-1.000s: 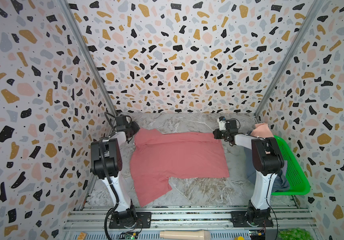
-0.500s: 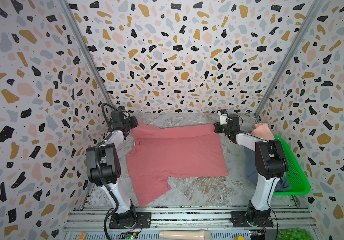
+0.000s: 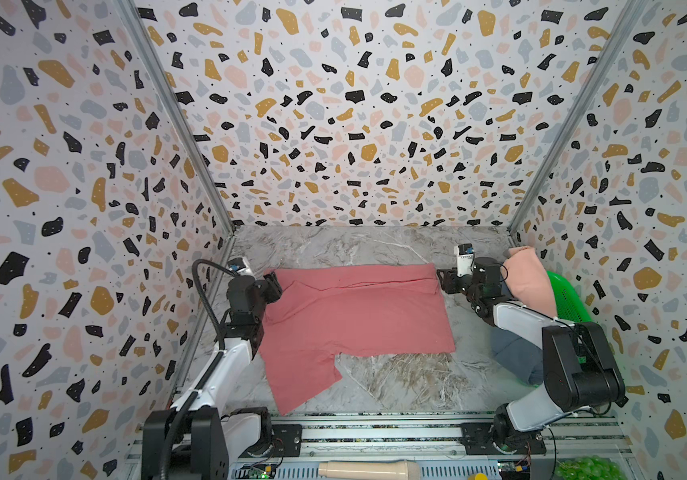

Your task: Fold and stack the t-shirts

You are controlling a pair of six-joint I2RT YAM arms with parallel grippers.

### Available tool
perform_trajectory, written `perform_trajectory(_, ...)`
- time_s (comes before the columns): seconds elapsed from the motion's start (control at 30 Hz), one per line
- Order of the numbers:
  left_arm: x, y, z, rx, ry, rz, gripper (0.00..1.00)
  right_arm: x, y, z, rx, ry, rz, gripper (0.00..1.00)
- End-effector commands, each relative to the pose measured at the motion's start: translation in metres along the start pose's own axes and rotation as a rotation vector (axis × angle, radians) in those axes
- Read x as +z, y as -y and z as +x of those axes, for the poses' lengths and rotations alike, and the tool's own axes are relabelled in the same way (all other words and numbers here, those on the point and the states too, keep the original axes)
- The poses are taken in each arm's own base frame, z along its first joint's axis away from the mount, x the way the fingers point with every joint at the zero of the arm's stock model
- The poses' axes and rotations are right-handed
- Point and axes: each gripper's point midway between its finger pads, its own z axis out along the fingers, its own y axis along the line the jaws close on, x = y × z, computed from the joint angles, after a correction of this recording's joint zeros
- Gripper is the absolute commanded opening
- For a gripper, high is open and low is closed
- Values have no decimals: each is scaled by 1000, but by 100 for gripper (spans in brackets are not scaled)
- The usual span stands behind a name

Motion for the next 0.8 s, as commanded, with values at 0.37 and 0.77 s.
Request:
perform_trajectory(0.37, 53, 19, 29, 15, -228, 22, 63, 39, -54, 2, 80, -98, -206, 57)
perform_trajectory(0.77, 63, -35, 102, 21, -440, -222, 60, 71, -70, 70, 106, -324, -217, 60)
